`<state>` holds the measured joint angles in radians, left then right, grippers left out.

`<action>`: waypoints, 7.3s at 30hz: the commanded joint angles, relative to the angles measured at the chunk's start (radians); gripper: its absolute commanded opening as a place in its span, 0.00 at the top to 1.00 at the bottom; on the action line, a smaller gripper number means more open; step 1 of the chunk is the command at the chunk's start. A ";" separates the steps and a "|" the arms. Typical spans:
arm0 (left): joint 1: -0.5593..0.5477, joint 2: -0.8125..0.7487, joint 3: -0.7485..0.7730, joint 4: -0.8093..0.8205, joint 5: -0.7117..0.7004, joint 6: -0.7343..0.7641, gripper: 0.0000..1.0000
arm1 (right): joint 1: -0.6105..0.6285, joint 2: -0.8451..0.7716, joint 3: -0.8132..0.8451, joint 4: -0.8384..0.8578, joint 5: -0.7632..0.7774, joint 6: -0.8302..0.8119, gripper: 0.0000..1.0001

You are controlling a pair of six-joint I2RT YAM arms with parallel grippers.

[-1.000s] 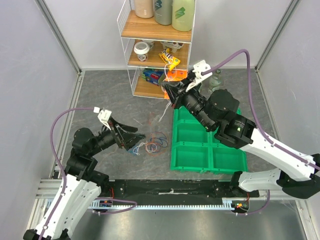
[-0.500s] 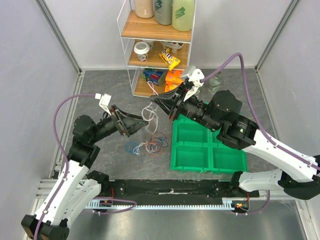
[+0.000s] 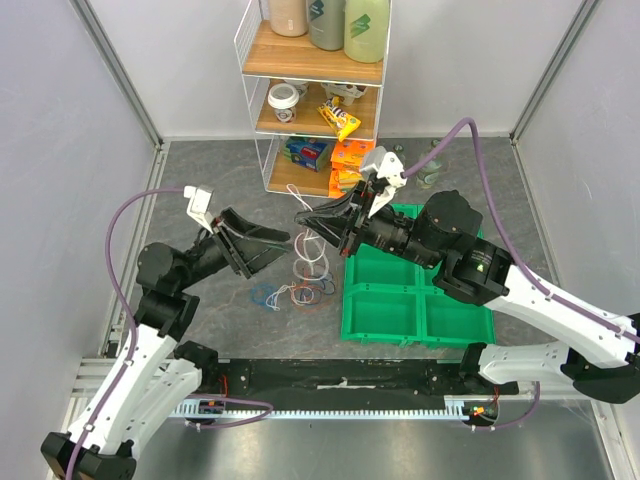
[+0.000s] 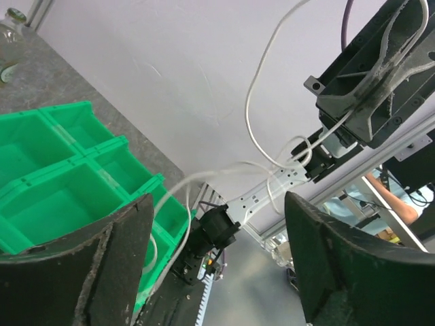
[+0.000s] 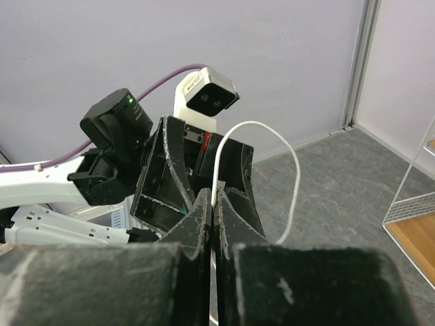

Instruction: Untangle the cables

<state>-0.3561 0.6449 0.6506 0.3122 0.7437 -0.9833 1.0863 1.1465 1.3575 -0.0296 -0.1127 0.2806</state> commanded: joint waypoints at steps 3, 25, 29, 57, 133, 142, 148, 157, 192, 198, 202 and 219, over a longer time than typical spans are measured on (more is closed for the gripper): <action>-0.004 -0.053 -0.037 0.044 0.029 -0.014 0.12 | 0.003 -0.010 0.005 0.057 -0.002 0.009 1.00; -0.055 0.009 0.033 -0.204 -0.133 0.118 0.97 | 0.003 -0.042 -0.014 0.057 0.176 -0.004 1.00; -0.057 -0.120 0.047 -0.526 -0.380 0.250 0.98 | 0.003 -0.120 -0.037 -0.084 0.613 -0.056 1.00; -0.055 -0.080 -0.028 -0.443 -0.204 0.264 0.63 | 0.001 -0.241 -0.026 -0.058 0.441 0.019 1.00; -0.055 -0.005 -0.042 -0.483 -0.259 0.308 0.43 | 0.003 -0.646 -0.580 -0.488 0.442 0.385 1.00; -0.055 0.001 -0.045 -0.489 -0.270 0.316 0.43 | 0.003 -0.669 -0.474 -0.440 0.286 0.249 1.00; -0.057 -0.005 -0.049 -0.487 -0.268 0.316 0.44 | 0.003 -0.643 -0.417 -0.548 0.289 0.223 1.00; -0.055 -0.002 -0.049 -0.495 -0.274 0.324 0.44 | 0.003 -0.744 -0.416 -0.543 0.208 0.203 1.00; -0.057 0.022 -0.025 -0.516 -0.276 0.330 0.21 | 0.003 -0.745 -0.362 -0.466 -0.137 0.103 1.00; -0.057 0.015 -0.022 -0.519 -0.279 0.328 0.20 | 0.003 -0.657 -0.295 -0.395 -0.186 0.065 1.00; -0.057 0.013 -0.023 -0.518 -0.273 0.328 0.20 | 0.003 -0.628 -0.265 -0.374 -0.183 0.057 1.00; -0.057 0.013 -0.039 -0.499 -0.260 0.325 0.20 | 0.003 -0.679 -0.256 -0.530 0.287 0.123 1.00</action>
<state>-0.4156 0.6502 0.6018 -0.2298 0.4728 -0.6693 1.0889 0.4301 1.0378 -0.5648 0.0372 0.4007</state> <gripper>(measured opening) 0.802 0.010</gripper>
